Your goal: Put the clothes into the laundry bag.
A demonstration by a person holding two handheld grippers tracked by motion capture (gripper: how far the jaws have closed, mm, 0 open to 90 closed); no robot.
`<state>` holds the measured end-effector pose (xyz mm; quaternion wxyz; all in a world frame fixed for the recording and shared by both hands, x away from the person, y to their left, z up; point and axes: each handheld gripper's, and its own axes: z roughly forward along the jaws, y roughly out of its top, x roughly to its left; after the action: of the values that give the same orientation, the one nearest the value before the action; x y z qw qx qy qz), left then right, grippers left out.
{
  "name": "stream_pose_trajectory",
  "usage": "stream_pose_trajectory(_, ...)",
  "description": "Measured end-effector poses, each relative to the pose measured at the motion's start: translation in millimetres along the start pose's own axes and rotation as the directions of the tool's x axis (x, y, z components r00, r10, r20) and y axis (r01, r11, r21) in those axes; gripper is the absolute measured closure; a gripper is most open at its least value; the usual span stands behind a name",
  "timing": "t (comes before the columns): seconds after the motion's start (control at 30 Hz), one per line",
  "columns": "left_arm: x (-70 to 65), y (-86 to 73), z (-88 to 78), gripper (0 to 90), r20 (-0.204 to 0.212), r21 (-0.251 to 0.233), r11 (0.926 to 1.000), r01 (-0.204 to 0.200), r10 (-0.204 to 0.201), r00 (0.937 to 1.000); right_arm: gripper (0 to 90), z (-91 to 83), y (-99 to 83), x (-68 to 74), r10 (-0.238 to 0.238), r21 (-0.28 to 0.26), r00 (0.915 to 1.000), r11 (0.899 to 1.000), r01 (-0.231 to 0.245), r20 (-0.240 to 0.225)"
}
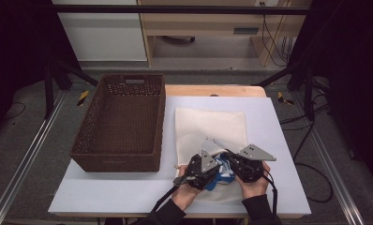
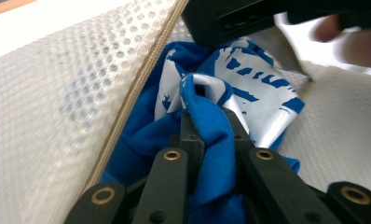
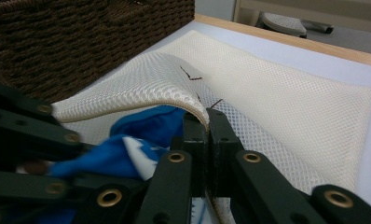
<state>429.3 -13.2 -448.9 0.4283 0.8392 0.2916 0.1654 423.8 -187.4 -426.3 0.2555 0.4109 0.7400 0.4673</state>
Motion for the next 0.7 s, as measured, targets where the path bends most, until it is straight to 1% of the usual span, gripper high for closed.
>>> stream_pose_trajectory(0.03,2.5,-2.2,8.1,80.9,-0.006,0.01,0.9999,-0.006,0.006,1.0,87.5,0.0,-0.1,-0.2,-0.001,-0.001,1.0,1.0,0.001,0.0)
stream_pose_trajectory(0.07,4.4,-4.0,12.9,80.5,-0.006,0.014,0.9999,0.002,-0.002,1.0,87.5,0.4,-0.2,-0.2,-0.001,0.0,1.0,1.0,0.001,-0.001)
stream_pose_trajectory(0.1,7.3,-6.7,19.3,79.7,-0.015,0.023,0.9997,0.012,-0.012,0.9998,87.6,0.7,-0.4,0.0,-0.002,0.0,1.0,1.0,0.002,0.0)
stream_pose_trajectory(0.13,9.2,-8.8,23.0,77.9,-0.024,0.024,0.9997,0.011,-0.01,0.9997,87.6,1.4,-0.6,0.0,-0.004,0.004,1.0,1.0,0.004,-0.001)
stream_pose_trajectory(0.17,11.0,-10.5,25.5,75.8,-0.025,0.023,0.9997,0.012,-0.012,0.9996,87.5,1.8,-0.8,0.3,-0.004,0.005,1.0,1.0,0.004,-0.001)
stream_pose_trajectory(0.2,12.3,-11.8,26.6,70.4,-0.027,0.021,0.9997,0.012,-0.011,0.9996,87.6,2.7,-1.1,0.6,-0.005,0.009,1.0,1.0,0.005,-0.002)
stream_pose_trajectory(0.23,13.5,-12.6,26.5,70.4,-0.03,0.018,0.9998,0.012,-0.012,0.9995,87.6,2.7,-1.1,0.6,-0.005,0.009,1.0,1.0,0.005,-0.002)
stream_pose_trajectory(0.27,14.3,-12.7,25.6,67.3,-0.032,0.018,0.9996,0.02,-0.019,0.9993,87.5,3.1,-1.1,0.9,-0.007,0.009,1.0,1.0,0.007,-0.002)
stream_pose_trajectory(0.33,14.5,-12.3,20.2,60.2,-0.032,0.016,0.9993,0.033,-0.033,0.9989,87.5,3.7,-1.1,1.4,-0.011,0.014,0.9999,1.0,0.011,-0.002)
stream_pose_trajectory(0.37,13.9,-11.6,15.4,55.6,-0.025,0.013,0.999,0.043,-0.043,0.9988,87.5,3.7,-1.1,1.7,-0.012,0.014,0.9999,1.0,0.012,-0.001)
stream_pose_trajectory(0.4,13.1,-11.0,9.6,51.7,-0.002,0.003,0.9988,0.049,-0.049,0.9988,87.5,3.7,-1.1,1.6,-0.014,0.013,0.9999,1.0,0.014,0.0)
stream_pose_trajectory(0.43,11.3,-10.3,3.2,44.9,0.019,-0.001,0.9986,0.052,-0.052,0.9985,87.5,3.5,-1.0,1.5,-0.011,0.01,0.9999,1.0,0.011,0.002)
stream_pose_trajectory(0.47,9.7,-9.6,-3.6,37.0,0.041,0.001,0.9987,0.05,-0.05,0.9979,87.5,3.1,-0.8,0.8,-0.01,0.009,0.9999,1.0,0.01,0.004)
stream_pose_trajectory(0.5,7.7,-9.6,-10.0,31.5,0.063,0.006,0.9986,0.053,-0.054,0.9966,87.5,2.4,-0.8,0.3,-0.008,0.007,1.0,1.0,0.008,0.005)
stream_pose_trajectory(0.53,5.5,-10.5,-15.8,28.4,0.078,0.006,0.9986,0.053,-0.053,0.9955,87.4,2.0,-0.7,0.1,-0.006,0.003,1.0,1.0,0.006,0.007)
stream_pose_trajectory(0.57,3.8,-12.2,-19.7,24.8,0.083,0.001,0.9988,0.049,-0.049,0.9954,87.4,1.8,-0.6,-0.4,-0.006,0.004,1.0,1.0,0.006,0.008)
stream_pose_trajectory(0.6,1.4,-17.1,-24.6,23.3,0.092,-0.001,0.9989,0.048,-0.048,0.9946,87.4,1.6,-0.6,-0.4,-0.004,0.003,1.0,1.0,0.004,0.008)
stream_pose_trajectory(0.63,-0.3,-22.5,-26.6,23.0,0.1,-0.009,0.9984,0.056,-0.055,0.9935,87.4,1.4,-0.8,-0.6,-0.007,0.004,0.9999,1.0,0.007,0.008)
stream_pose_trajectory(0.67,-1.1,-28.1,-27.0,23.2,0.097,-0.012,0.9983,0.057,-0.055,0.9938,87.4,1.4,-1.0,-0.4,-0.008,0.004,0.9999,1.0,0.008,0.009)
stream_pose_trajectory(0.7,-1.8,-33.4,-25.3,24.1,0.087,-0.001,0.9985,0.055,-0.054,0.9947,87.4,1.7,-1.3,-0.2,-0.007,0.006,0.9999,1.0,0.007,0.009)
